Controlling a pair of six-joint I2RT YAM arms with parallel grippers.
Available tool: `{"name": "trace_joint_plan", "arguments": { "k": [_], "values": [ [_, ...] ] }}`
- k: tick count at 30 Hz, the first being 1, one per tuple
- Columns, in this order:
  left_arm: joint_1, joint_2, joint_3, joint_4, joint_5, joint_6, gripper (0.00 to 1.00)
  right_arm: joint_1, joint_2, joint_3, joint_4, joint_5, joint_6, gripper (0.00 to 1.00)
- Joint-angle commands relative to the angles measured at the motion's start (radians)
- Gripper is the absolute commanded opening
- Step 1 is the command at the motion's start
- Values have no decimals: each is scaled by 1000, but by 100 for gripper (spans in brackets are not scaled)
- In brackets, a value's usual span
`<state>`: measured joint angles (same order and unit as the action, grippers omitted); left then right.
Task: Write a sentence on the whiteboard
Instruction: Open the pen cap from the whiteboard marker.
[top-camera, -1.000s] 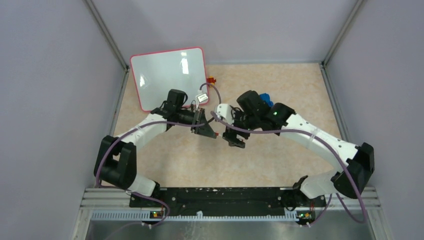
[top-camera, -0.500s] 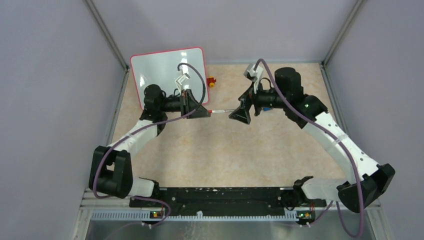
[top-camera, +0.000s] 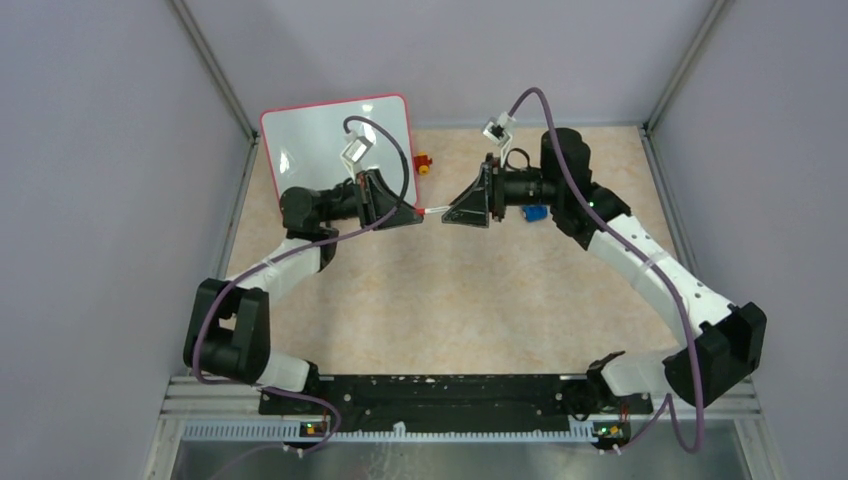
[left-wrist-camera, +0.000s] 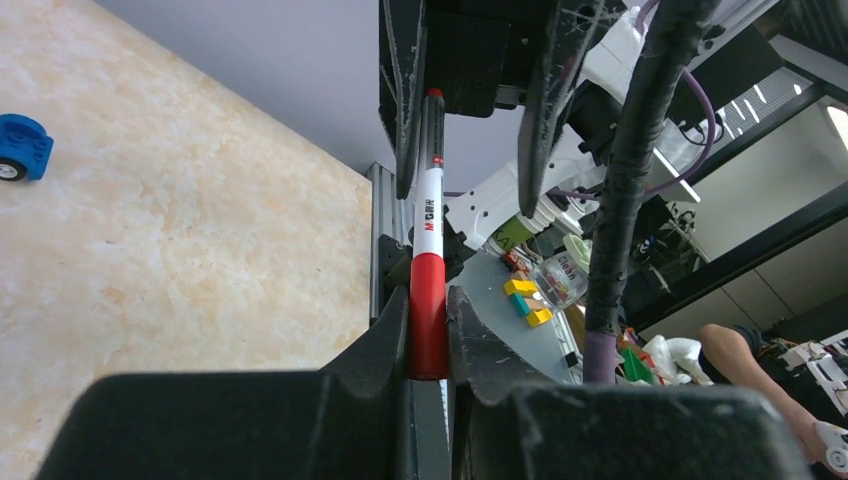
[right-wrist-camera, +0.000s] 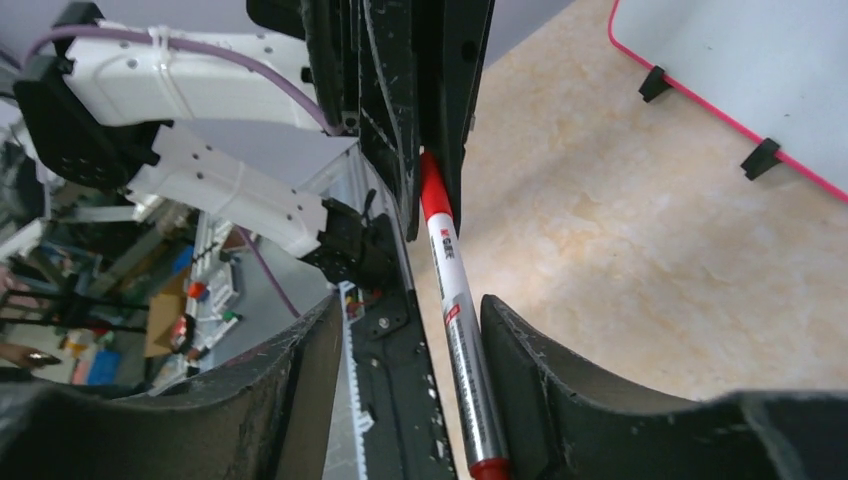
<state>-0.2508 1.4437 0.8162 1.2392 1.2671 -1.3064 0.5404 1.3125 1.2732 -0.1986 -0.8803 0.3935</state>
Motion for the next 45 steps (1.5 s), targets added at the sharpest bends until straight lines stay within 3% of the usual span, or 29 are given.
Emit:
{"name": "trace_joint_plan", "arguments": {
  "k": [1,7,25,30,32,39,45],
  "values": [
    [-8,-33,-25,85,-38,-21,0,2,15,-14,168,-54,154,48],
    [-11,-59,-38,56,-49,1,0,1,30,-17,191,-36,186,30],
    [-38,-72,-34,-51,-53,79,0,42,47,5,128,-26,120,19],
    [-41,-81,-35,-84,-49,105,0,41,43,15,98,-18,96,0],
    [-41,-90,-36,-122,-46,131,0,31,37,22,88,-19,88,0],
    [24,-131,-43,-298,-33,250,0,-91,-6,2,100,-59,135,0],
    [152,-153,-94,-314,-10,254,0,-297,-58,-81,286,-155,300,0]
  ]
}}
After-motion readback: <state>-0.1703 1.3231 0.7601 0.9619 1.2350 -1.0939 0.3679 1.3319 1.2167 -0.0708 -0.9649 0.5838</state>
